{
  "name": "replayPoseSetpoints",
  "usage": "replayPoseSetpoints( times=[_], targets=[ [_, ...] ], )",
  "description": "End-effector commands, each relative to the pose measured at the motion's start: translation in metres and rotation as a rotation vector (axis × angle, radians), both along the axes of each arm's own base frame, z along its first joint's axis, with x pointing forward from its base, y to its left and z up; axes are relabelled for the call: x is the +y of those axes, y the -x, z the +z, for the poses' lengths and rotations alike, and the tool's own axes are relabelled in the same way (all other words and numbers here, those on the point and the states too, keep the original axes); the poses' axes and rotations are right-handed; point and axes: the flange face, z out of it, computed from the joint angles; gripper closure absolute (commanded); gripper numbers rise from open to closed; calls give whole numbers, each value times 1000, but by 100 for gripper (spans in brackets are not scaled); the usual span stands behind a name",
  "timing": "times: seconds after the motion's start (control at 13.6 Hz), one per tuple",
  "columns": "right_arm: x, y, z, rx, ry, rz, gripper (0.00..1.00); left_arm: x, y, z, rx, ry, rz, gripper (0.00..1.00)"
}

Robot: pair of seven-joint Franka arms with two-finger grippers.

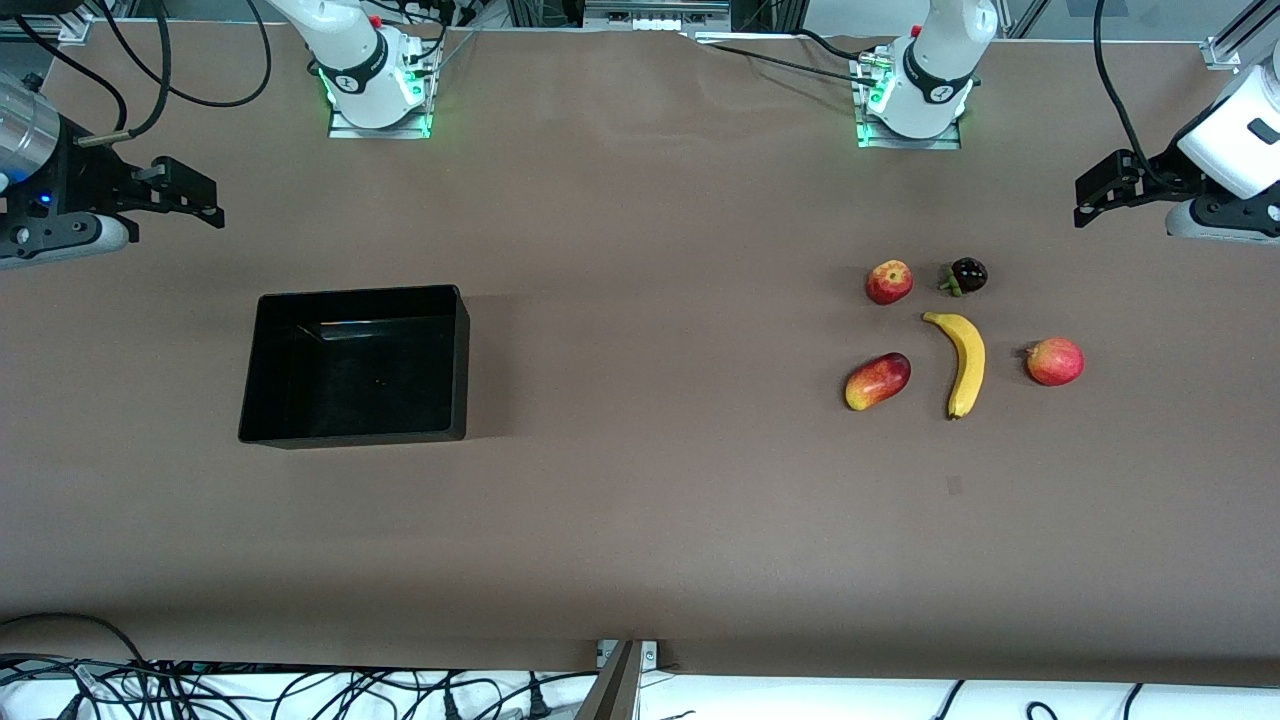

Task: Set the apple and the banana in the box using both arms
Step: 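Move the right gripper down to the black tray's rim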

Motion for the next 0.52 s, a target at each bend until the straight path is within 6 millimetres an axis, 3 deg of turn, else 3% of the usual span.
replayPoseSetpoints(
  times=[0.0,0.29,0.44],
  targets=[
    [-9,-8,-16,23,8,-4,0,-1,-2,7,6,-23,-3,0],
    [-18,-19,-27,0,37,-14,0,-2,-2,6,8,-22,-5,0],
    [-23,-43,-77,14,76,-13,0,-2,-2,7,8,-22,-5,0]
  ],
)
